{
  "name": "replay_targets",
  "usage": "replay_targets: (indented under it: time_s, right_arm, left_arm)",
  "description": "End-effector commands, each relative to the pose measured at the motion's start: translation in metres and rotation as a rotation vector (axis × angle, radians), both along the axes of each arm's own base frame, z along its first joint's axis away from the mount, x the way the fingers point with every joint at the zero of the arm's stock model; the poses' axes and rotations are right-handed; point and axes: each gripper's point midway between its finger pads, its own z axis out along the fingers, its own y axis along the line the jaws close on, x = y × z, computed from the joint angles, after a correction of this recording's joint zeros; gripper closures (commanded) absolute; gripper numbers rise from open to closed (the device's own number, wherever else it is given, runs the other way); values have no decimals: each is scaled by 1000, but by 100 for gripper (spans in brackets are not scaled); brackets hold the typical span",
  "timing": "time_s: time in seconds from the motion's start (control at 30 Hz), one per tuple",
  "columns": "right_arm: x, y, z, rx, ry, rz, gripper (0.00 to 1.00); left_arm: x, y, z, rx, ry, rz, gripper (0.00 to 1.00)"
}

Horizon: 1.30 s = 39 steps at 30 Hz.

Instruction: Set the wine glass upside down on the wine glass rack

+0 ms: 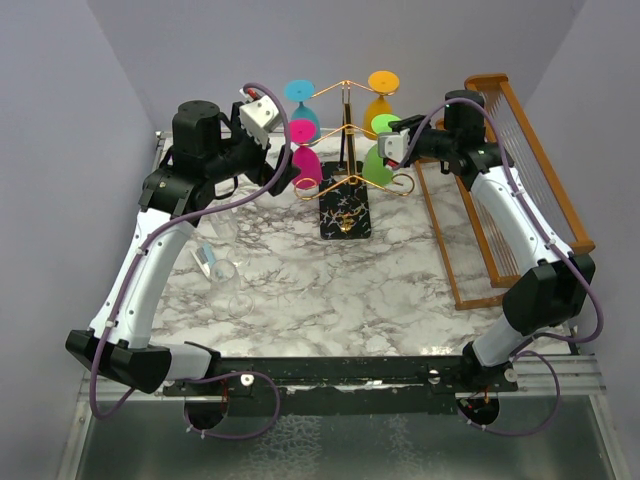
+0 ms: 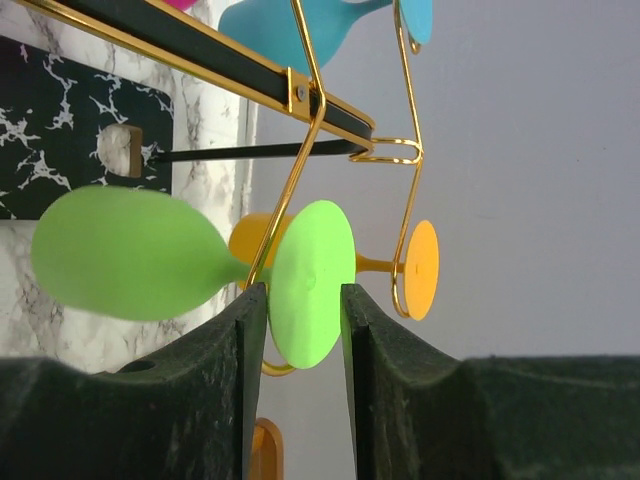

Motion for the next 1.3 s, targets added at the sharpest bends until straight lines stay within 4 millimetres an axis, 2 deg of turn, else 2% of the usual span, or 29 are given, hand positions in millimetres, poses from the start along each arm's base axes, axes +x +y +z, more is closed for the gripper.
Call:
replay_targets:
  time_s: [0.0,0.27,0.6,0.8,0.97,1.07,1.27]
  right_arm:
    - [-19,12,16,53,14,62,63]
    - [-35,22,19,96,65,127,59]
    - [-61,36,46,224,150,211,49]
    - [-86,42,62,312,243,250,37]
    - [-105,38,72,381,313,214,29]
    - [-111,30,74,451,385,127,27]
    - [-132,12,75,523,439,-5,25]
  left_arm:
    - [-5,5,8,5,-38,-1,1]
    - [2,18,1,57,-47,68,1]
    - [6,55,-23,225,-55,184,1]
    - [3,86,-38,347,-33,270,1]
    - [-7,113,-50,436,14,317,1]
    - [-13,127,-56,445,48,342,2]
    - [-20,159,-82,466,149,431,7]
